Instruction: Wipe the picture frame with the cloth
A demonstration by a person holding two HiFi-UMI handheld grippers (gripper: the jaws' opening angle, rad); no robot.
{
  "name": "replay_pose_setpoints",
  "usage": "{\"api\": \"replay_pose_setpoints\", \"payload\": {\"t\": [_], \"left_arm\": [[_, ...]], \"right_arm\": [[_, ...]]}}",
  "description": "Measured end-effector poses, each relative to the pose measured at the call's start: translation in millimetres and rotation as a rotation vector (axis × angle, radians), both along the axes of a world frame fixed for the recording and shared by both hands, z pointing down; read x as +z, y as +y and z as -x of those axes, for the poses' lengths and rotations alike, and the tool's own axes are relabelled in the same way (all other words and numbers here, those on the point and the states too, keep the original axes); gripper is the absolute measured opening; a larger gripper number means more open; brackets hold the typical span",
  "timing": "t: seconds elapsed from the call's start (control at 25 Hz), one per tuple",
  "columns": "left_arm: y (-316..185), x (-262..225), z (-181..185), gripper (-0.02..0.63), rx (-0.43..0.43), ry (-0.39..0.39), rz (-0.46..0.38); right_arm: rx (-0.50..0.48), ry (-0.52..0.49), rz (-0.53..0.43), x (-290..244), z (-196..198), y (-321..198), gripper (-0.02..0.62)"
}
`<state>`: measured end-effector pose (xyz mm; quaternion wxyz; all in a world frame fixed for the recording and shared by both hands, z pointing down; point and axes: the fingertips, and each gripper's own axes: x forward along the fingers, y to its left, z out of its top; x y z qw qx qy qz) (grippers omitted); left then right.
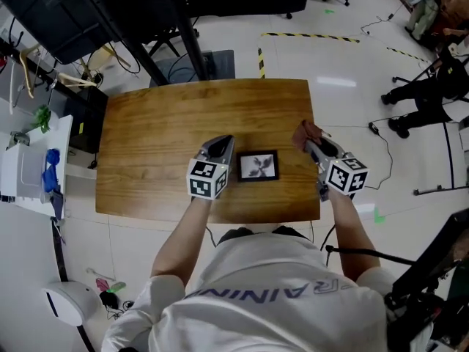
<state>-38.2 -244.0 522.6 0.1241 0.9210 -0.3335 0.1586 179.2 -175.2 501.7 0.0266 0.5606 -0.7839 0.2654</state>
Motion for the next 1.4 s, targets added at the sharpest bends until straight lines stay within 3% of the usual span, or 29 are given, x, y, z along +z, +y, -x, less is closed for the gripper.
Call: {"api": "replay_pose_setpoints", "payload": {"t": [0.28,0.6,1.4], "left_arm": [[17,-108,24,0.005,-0.105,0.11,-0.158],[28,-177,30,0.005,-0.16,0.135,-0.288],[27,-189,24,0.005,-0.177,0.17,-0.277]], "right_arm": [[-0.004,0.082,-0.2,-80,-12,3,0.112],[0.009,0.093,-0.319,-143,-30,17,0.109],[-0.054,0.11,-0.316,-153,-19,25,0.106]]}}
